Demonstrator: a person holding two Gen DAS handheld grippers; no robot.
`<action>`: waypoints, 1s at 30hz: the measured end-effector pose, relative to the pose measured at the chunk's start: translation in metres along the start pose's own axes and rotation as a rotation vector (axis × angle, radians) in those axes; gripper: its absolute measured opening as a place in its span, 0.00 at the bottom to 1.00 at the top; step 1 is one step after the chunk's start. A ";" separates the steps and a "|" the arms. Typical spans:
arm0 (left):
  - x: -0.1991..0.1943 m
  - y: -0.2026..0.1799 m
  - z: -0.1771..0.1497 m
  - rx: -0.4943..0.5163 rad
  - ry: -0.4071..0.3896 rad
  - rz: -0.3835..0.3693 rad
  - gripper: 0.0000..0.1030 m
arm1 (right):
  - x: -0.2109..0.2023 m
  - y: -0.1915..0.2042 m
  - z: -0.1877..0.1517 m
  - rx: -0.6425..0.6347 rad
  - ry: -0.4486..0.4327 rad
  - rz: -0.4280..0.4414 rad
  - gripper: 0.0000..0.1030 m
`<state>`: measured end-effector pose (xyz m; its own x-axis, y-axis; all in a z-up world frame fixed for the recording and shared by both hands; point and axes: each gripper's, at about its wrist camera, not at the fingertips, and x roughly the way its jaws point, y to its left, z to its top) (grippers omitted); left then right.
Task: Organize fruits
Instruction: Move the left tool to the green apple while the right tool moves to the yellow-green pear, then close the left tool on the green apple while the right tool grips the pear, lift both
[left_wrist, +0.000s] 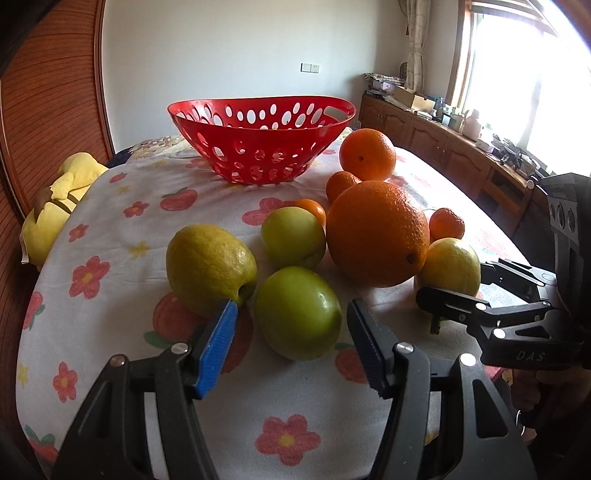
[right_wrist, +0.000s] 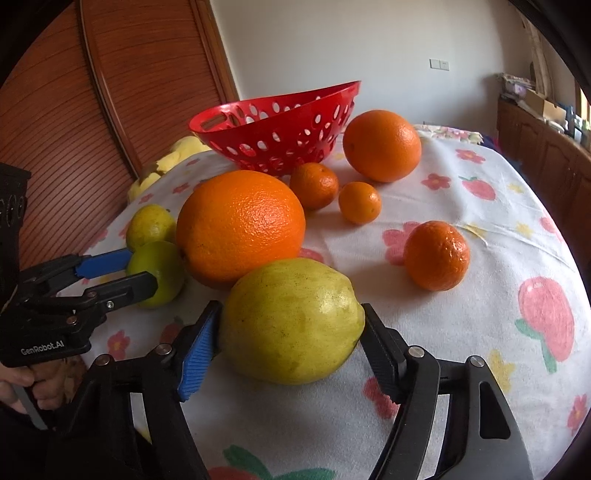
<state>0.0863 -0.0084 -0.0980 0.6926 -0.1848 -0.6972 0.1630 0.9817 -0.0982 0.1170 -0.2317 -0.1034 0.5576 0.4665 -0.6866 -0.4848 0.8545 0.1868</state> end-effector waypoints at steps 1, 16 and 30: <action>0.000 0.000 0.000 0.001 0.000 0.000 0.60 | -0.001 0.000 0.000 -0.005 -0.001 -0.002 0.72; 0.008 -0.005 0.000 0.025 0.024 0.010 0.53 | -0.015 -0.006 -0.010 -0.034 -0.007 -0.093 0.73; 0.012 -0.003 -0.001 0.017 0.032 -0.006 0.51 | -0.014 -0.005 -0.011 -0.029 -0.013 -0.089 0.73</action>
<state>0.0936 -0.0134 -0.1066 0.6688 -0.1883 -0.7192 0.1786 0.9798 -0.0905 0.1044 -0.2450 -0.1027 0.6079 0.3920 -0.6905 -0.4522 0.8857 0.1047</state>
